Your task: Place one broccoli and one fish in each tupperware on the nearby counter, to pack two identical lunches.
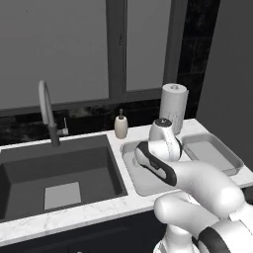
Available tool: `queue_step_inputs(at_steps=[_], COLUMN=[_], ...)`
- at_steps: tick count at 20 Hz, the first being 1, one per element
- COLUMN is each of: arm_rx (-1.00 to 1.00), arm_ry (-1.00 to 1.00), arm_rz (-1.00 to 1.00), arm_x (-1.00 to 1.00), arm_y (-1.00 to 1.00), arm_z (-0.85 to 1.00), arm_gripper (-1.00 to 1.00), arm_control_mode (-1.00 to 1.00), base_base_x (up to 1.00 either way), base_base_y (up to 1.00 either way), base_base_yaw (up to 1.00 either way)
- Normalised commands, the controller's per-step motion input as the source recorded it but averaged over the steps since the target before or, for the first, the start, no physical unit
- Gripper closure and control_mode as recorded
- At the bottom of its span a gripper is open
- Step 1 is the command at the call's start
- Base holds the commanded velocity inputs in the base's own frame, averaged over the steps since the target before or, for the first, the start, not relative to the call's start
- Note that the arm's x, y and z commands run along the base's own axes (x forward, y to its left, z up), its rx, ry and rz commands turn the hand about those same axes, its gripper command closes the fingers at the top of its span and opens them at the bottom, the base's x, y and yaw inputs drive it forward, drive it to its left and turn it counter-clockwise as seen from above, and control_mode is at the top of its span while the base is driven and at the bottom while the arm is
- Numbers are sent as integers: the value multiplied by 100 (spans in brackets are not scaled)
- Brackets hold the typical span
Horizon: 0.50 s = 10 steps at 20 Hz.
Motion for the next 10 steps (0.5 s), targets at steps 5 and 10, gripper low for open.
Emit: queue_step_inputs(at_steps=[5, 10], arm_rx=[0, -1], arm_ry=[-1, 0], arm_rz=[0, 0], arm_x=[20, -12], arm_y=[1, -6], arm_z=[0, 32], arm_gripper=[-100, -100], arm_control_mode=[-100, -100], base_base_x=[0, 0], base_base_y=[0, 0], base_base_yaw=[0, 0])
